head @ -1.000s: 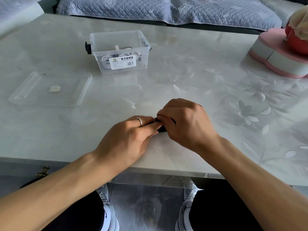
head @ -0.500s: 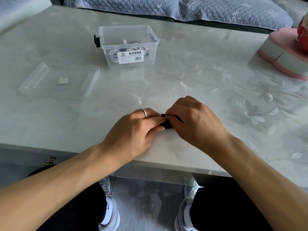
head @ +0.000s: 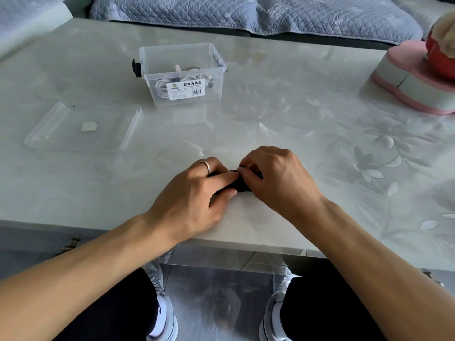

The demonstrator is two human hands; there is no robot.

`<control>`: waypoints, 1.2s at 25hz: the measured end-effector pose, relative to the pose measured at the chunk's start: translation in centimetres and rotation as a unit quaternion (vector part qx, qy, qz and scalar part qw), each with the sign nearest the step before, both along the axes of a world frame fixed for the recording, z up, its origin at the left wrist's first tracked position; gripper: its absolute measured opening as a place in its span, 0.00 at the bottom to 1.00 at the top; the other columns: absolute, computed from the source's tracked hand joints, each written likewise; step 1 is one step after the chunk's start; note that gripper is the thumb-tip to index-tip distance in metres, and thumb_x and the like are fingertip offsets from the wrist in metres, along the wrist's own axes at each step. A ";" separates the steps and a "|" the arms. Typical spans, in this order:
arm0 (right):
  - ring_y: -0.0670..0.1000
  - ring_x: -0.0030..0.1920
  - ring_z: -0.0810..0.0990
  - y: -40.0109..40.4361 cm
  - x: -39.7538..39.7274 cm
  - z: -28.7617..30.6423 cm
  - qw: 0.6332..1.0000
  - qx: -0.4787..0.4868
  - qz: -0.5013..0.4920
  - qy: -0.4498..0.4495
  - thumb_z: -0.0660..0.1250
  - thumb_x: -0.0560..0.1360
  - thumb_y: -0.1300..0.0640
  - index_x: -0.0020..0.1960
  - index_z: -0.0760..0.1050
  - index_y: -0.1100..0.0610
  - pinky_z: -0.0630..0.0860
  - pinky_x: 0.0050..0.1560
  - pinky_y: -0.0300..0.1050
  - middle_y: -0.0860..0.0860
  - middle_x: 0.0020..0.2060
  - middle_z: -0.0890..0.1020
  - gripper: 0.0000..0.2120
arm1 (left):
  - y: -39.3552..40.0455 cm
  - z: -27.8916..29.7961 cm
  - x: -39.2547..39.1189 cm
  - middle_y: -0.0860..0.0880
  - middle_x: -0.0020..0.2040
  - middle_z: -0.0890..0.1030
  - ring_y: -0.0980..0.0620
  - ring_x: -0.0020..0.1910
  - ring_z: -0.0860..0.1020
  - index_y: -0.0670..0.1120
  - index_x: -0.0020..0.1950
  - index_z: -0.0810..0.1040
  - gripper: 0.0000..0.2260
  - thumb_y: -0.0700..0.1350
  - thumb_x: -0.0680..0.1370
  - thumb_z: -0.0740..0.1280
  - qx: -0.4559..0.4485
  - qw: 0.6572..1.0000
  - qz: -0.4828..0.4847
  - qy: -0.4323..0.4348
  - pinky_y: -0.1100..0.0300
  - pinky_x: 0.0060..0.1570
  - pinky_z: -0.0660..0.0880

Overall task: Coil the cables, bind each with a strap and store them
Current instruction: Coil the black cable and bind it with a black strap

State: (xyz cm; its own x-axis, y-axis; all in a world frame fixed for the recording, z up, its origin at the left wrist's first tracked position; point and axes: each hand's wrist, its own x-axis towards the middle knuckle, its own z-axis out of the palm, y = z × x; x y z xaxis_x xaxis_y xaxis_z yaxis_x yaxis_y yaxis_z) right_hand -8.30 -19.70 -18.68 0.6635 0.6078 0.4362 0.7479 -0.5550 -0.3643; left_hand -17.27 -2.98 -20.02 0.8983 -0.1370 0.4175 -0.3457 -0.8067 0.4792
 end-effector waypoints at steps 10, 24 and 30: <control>0.56 0.35 0.77 -0.3 -0.6 -0.9 0.996 0.070 -0.004 -0.052 0.67 0.74 0.64 0.39 0.81 0.60 0.74 0.32 0.51 0.53 0.34 0.81 0.06 | -0.8 0.4 0.3 0.51 0.45 0.70 0.51 0.43 0.70 0.48 0.53 0.80 0.12 0.47 0.75 0.59 0.106 0.994 0.009 -0.001 0.54 0.33 0.75; 0.55 0.36 0.74 -0.1 -0.7 -1.5 0.997 0.061 0.007 -0.046 0.67 0.73 0.64 0.38 0.77 0.61 0.73 0.32 0.52 0.53 0.34 0.78 0.05 | 0.3 0.1 0.9 0.54 0.44 0.78 0.54 0.39 0.79 0.54 0.50 0.85 0.07 0.50 0.74 0.69 -0.037 0.999 0.003 -0.003 0.54 0.37 0.78; 0.55 0.37 0.76 -0.8 -1.2 -1.2 0.992 0.093 0.027 -0.075 0.69 0.74 0.65 0.40 0.80 0.60 0.74 0.33 0.51 0.52 0.36 0.80 0.05 | 1.0 0.1 1.2 0.55 0.45 0.74 0.56 0.40 0.77 0.60 0.52 0.83 0.09 0.51 0.73 0.69 -0.040 0.998 -0.028 0.034 0.54 0.41 0.77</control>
